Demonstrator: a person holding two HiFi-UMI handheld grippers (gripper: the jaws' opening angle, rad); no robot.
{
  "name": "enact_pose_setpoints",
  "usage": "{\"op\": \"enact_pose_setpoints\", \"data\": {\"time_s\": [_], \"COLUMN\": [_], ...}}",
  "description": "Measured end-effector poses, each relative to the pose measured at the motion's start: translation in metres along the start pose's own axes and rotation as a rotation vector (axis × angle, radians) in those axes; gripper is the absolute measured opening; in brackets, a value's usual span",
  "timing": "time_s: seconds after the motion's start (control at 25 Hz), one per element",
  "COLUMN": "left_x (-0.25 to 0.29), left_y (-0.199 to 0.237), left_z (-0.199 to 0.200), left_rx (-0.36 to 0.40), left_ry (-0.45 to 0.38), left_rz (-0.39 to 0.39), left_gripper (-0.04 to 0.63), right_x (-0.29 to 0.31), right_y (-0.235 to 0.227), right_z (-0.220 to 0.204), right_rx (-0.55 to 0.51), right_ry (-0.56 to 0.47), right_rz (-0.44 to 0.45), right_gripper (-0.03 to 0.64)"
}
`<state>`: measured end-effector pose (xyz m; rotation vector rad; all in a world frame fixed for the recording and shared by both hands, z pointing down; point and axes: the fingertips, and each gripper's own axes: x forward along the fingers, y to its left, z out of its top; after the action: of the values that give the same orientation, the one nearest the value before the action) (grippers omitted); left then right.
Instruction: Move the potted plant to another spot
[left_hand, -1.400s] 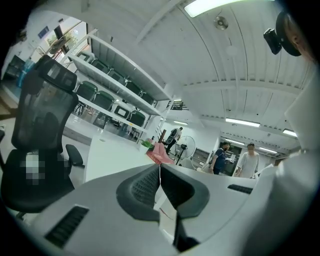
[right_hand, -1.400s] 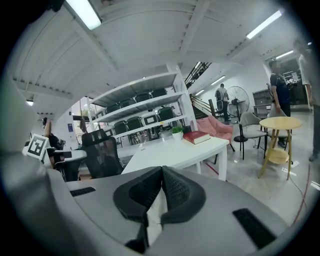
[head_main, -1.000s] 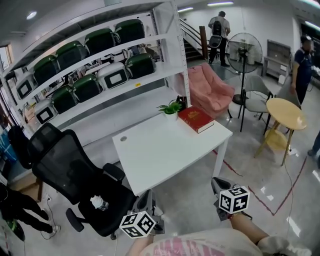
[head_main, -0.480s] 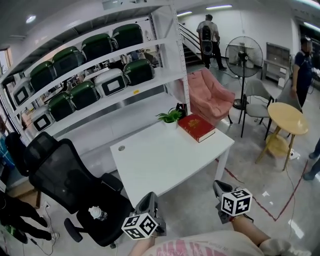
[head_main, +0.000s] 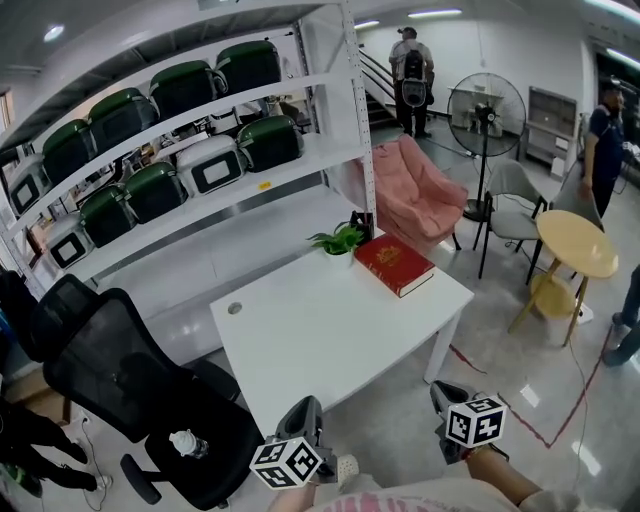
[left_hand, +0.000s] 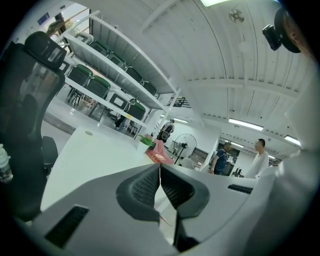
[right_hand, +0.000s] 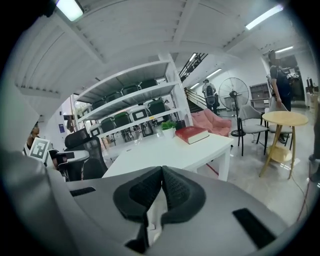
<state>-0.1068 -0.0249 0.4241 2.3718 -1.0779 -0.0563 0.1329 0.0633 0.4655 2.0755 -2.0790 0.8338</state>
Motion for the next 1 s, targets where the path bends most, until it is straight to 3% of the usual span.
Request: {"op": "enact_pose_setpoints", "data": {"time_s": [0.24,0.6,1.0], "left_x": [0.054,0.127,0.169], "left_y": [0.035,0.092,0.145], "left_z": [0.022,0.096,0.167], "left_rx": [0.005,0.023,0.033], "left_ry": [0.033,-0.007,-0.058], "left_rz": [-0.011,-0.01,-0.007], "left_gripper": [0.025,0.025,0.025], "right_x": [0.058,0.145,0.216], "right_y": [0.0,0.013,0.035], "right_z": [0.016,0.075,0.128], "right_rx": [0.033,0.054,0.053], "right_ry": [0.033,0.001,-0.045], "right_rz": [-0.02,-0.018,-0.012], "right_gripper": [0.015,0.015,0.015]}}
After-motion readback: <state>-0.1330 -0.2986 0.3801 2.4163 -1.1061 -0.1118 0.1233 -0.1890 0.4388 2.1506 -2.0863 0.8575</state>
